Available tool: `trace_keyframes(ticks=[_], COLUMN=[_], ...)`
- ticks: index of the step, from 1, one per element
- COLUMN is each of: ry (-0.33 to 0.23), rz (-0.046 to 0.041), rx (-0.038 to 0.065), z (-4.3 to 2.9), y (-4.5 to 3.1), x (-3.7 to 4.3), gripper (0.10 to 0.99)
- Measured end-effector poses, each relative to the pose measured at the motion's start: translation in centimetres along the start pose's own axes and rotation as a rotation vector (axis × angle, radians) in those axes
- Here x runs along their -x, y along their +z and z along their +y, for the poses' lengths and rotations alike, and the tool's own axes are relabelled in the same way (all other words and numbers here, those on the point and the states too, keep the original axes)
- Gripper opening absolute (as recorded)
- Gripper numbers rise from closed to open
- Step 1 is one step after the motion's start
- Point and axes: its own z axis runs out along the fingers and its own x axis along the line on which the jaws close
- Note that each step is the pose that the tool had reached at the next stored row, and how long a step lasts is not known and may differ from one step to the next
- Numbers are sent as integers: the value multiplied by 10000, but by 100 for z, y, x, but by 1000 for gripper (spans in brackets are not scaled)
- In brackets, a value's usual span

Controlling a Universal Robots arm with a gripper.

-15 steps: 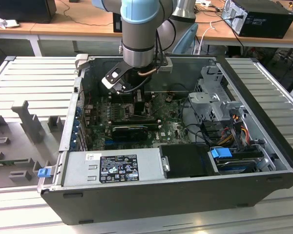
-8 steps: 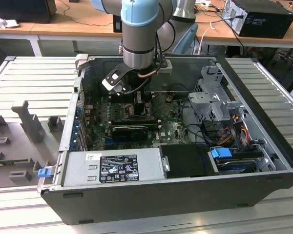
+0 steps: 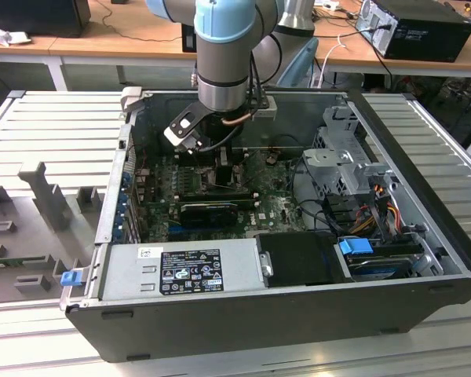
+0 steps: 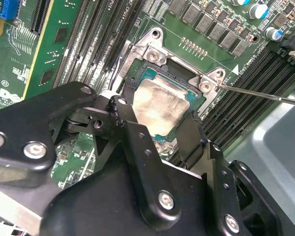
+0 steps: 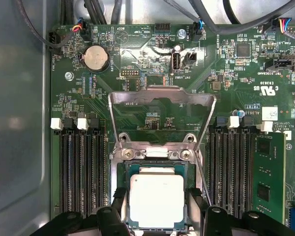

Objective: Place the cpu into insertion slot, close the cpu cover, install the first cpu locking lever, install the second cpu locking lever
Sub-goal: 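Place the cpu into insertion slot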

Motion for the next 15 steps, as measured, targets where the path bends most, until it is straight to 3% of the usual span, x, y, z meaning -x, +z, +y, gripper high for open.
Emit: trace_keyframes(ticks=[3,7,10,11,12,13,15], ry=[1,17,35,43,48,51,64], rz=[-1,-2,-2,-2,-2,-2,-3], rx=[-1,-2,-3,-4,-5,-5,-5], z=[0,2,3,4,4,4,4], y=[-15,-112,-147,-154,-159,-162,-175], x=[0,-2,-3,-3,-3,-3,-3], gripper=[604,588,278,220,220,106,106])
